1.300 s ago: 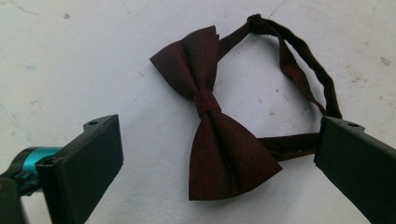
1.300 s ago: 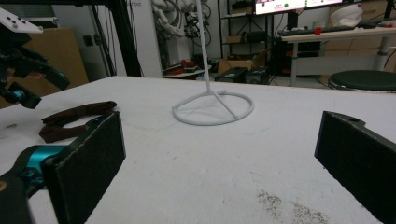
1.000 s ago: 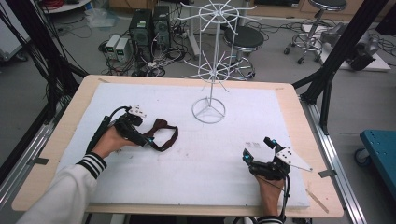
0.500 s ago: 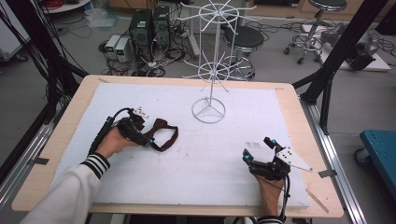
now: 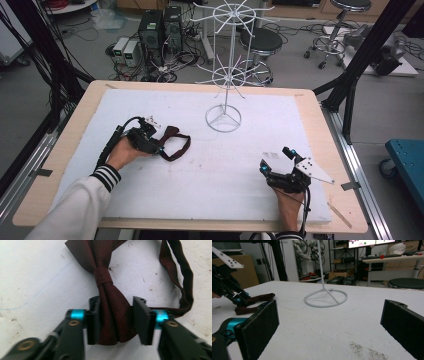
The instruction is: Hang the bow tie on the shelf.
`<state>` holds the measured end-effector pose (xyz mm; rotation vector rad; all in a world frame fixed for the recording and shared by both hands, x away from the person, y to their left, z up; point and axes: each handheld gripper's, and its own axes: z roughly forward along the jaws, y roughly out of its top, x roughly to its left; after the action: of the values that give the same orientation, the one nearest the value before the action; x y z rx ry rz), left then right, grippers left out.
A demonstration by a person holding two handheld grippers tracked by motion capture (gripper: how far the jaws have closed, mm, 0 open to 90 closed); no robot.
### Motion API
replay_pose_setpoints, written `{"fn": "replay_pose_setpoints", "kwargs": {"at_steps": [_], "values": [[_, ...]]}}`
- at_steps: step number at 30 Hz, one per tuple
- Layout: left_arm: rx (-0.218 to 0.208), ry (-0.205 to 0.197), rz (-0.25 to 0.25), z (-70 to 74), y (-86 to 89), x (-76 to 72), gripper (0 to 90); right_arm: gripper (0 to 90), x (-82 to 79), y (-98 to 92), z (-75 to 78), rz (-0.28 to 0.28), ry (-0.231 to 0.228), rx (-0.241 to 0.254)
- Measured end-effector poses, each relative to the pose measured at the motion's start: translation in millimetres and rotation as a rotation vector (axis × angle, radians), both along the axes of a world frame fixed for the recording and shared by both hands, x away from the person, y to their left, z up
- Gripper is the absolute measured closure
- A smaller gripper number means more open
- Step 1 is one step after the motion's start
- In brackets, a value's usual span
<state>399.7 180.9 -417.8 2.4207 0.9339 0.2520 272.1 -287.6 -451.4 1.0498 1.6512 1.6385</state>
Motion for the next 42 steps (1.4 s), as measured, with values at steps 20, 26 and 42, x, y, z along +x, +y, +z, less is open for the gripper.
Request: {"fn": "replay_pose_setpoints", "kwargs": {"at_steps": [20,26,42], "values": [[-0.082,-0.056,-0.051,12.8,4.0,-6.9,77.0,1.1,-0.1,1.6,0.1,-0.001,-0.007,-0.021],[-0.138,-0.068,-0.065,22.2,6.9,-13.9,77.3,1.0,0.0,0.2,0.2,-0.002,-0.002,-0.007],[-0.288,-0.109,-0.16,44.6,9.4,-32.3,77.9,1.1,2.7,-3.8,10.5,0.019,0.005,0.036]]}}
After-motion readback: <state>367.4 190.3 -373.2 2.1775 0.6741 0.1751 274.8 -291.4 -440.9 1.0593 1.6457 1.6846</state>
